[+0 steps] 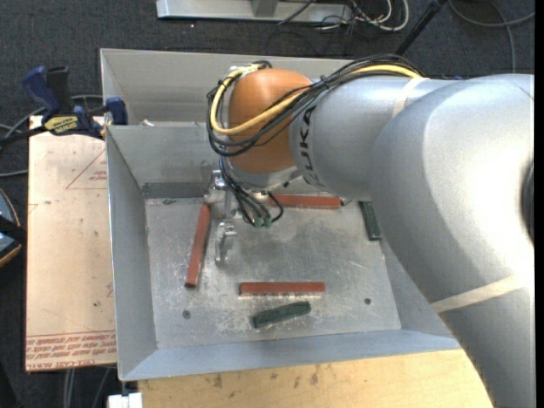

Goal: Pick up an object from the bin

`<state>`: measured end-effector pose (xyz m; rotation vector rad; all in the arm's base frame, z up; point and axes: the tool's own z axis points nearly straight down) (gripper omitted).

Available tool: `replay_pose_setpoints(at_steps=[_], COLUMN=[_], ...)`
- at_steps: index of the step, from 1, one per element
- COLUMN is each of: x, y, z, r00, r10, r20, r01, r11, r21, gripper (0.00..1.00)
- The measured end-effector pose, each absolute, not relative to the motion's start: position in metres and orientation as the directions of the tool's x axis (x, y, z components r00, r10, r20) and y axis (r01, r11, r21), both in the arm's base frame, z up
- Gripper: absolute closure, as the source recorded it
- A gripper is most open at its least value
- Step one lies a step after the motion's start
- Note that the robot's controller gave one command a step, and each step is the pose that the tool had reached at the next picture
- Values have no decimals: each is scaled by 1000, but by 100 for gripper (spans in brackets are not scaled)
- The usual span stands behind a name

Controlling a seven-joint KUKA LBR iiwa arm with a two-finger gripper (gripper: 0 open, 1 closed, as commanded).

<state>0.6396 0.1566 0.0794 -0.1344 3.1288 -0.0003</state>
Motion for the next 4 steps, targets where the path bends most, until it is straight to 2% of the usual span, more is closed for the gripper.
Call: replay_pose_setpoints(at_steps=[1, 2, 3, 4], x=[657, 657, 648, 657], y=[212, 212, 206, 243], z=[78, 78, 100, 252], r00=[-890, -890, -840, -884], r10=[-455, -455, -543, -468], r20=[-16, -16, 1, -5], r01=[-455, -455, -543, -468], r11=[890, 891, 840, 884], r21=[-1, -1, 1, 1], gripper=[100, 100, 100, 100])
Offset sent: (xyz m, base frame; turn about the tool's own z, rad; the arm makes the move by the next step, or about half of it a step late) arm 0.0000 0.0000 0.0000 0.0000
